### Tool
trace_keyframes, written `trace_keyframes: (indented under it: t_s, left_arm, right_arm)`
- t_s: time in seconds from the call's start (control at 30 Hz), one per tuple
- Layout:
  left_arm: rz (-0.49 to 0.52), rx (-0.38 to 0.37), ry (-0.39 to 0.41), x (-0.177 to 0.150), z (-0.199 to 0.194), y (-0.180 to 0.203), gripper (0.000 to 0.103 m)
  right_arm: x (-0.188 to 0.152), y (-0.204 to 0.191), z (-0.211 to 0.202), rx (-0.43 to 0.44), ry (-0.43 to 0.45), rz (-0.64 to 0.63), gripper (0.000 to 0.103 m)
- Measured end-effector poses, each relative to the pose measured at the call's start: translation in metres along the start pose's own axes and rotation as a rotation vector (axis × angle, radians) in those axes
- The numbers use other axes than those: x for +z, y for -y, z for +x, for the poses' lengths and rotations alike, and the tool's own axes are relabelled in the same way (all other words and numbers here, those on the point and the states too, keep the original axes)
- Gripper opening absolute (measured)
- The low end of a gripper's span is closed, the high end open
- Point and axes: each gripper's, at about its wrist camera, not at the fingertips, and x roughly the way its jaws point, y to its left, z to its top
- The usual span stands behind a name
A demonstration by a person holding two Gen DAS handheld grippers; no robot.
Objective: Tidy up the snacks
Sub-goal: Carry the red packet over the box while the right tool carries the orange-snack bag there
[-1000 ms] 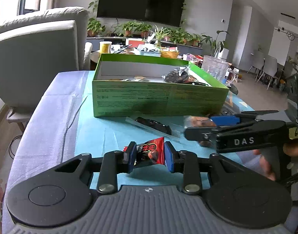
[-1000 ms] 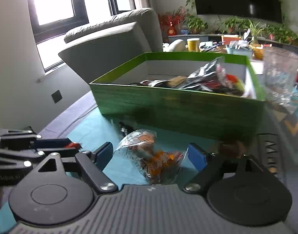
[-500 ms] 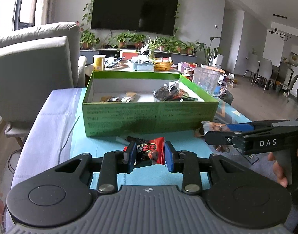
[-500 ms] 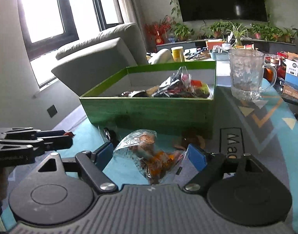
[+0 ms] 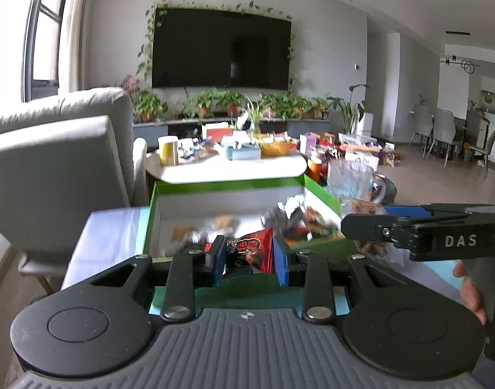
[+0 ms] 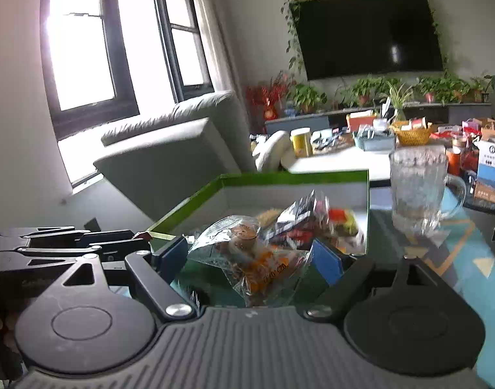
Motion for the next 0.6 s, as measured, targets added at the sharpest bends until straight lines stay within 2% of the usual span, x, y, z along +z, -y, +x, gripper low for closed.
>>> trace_keyframes:
  t_s: [0.23,0.6]
  left_arm:
    - [0.022,0.007,0.057,0.026,0.017,0.002,0.029]
    - [0.042,0.036,0.055,0.042,0.054,-0.004,0.029]
  right_arm:
    - [0.017,0.008,0.003,-0.016,0.072,0.006,0.058]
    - [0.027,0.025,0.021,-0.042,0.096,0.044,0.058]
